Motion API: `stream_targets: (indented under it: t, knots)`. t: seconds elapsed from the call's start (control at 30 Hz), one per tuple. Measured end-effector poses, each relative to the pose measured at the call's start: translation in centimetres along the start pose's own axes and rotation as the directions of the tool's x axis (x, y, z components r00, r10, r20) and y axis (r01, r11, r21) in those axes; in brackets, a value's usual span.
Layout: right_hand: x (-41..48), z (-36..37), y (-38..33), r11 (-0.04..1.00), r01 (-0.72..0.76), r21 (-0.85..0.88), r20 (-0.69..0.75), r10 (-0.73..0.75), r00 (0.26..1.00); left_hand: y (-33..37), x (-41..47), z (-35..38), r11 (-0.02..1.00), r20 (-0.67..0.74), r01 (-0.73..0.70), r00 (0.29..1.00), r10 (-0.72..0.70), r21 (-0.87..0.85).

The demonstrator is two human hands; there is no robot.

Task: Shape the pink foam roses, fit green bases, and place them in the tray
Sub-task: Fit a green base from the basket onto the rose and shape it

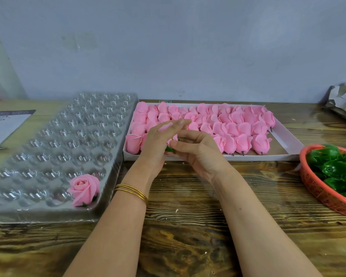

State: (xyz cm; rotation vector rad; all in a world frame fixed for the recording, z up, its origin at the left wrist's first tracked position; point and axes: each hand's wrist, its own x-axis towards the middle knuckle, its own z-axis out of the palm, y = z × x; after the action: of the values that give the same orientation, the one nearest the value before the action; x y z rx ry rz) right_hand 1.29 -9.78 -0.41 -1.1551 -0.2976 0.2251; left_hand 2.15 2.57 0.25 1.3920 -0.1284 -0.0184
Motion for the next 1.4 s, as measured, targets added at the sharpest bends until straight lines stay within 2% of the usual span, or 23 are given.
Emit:
stream_targets:
  t: [0.17,0.27,0.6,1.03,1.23,1.4]
  knots:
    - [0.2,0.1,0.1,0.998,0.042,-0.044,-0.178,-0.05,0.983,-0.5,0.1,0.1,0.998,-0.035,-0.059,0.998,0.058,-0.001]
    - [0.3,0.0,0.1,0.996,0.074,-0.05,-0.224,-0.084,0.971,-0.7,0.2,0.2,0.998,0.005,-0.054,0.999,0.054,0.024]
    - [0.2,0.0,0.0,0.999,0.046,0.021,-0.116,-0.043,0.992,-1.0,0.2,-0.2,0.996,0.106,-0.066,0.993,0.06,0.063]
    - [0.4,0.0,0.1,1.0,0.012,-0.028,-0.076,-0.014,0.997,-0.7,-0.1,0.1,0.998,0.007,-0.049,0.999,0.049,0.03]
    - [0.3,0.2,0.0,0.999,0.024,-0.038,-0.089,-0.027,0.996,-1.1,0.0,0.5,0.995,-0.069,-0.083,0.994,0.086,0.052]
    - [0.4,-0.1,-0.1,0.996,0.071,-0.06,-0.164,-0.08,0.983,-1.2,0.4,0.5,0.995,-0.171,-0.057,0.983,0.071,0.085]
